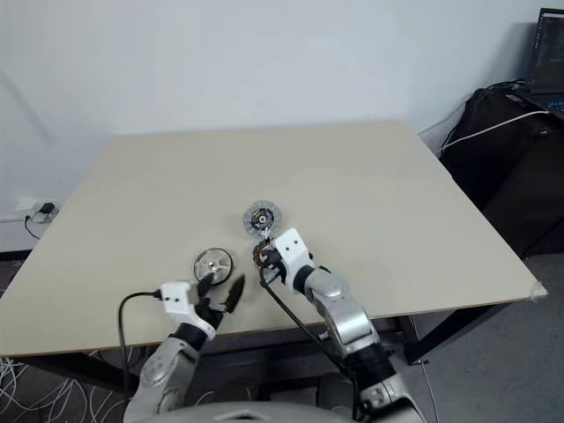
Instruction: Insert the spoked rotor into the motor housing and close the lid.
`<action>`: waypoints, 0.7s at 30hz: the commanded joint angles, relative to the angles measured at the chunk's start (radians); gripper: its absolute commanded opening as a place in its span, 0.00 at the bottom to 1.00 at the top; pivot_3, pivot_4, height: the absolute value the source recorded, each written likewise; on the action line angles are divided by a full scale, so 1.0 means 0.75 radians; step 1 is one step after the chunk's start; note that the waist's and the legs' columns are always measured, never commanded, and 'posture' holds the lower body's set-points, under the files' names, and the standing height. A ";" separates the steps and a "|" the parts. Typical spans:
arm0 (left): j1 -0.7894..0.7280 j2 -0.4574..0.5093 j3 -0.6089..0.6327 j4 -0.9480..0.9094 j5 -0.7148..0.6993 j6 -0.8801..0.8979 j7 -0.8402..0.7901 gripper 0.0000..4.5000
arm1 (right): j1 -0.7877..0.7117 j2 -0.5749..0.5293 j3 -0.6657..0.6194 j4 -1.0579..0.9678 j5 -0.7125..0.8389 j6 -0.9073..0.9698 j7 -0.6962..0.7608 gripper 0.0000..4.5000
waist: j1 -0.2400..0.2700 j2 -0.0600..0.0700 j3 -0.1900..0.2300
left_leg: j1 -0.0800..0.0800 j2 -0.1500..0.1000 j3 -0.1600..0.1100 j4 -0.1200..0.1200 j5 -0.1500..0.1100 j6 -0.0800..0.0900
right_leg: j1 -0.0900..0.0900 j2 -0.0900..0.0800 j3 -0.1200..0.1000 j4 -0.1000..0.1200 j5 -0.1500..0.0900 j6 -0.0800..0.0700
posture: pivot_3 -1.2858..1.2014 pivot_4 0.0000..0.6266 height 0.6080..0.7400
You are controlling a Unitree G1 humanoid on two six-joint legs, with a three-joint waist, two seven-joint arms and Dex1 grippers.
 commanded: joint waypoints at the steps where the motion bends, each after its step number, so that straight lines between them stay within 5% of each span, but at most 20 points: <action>1: -0.035 -0.020 0.105 -0.050 -0.030 -0.017 0.094 1.00 | 0.054 -0.036 -0.040 -0.128 0.018 0.011 -0.017 0.00 | 0.003 -0.002 0.001 | 0.000 0.000 0.000 0.000 0.000 0.000 | 0.000 0.000 0.000 0.000 0.000 0.000 | 0.52 0.00 1.00; 21: -0.234 -0.013 0.259 -0.045 -0.230 0.519 0.251 1.00 | 0.142 -0.053 -0.102 -0.216 0.070 0.055 -0.091 0.00 | 0.014 -0.016 0.010 | 0.000 0.000 0.000 0.001 0.000 0.000 | 0.001 0.000 -0.001 -0.001 0.000 0.000 | 0.52 0.00 1.00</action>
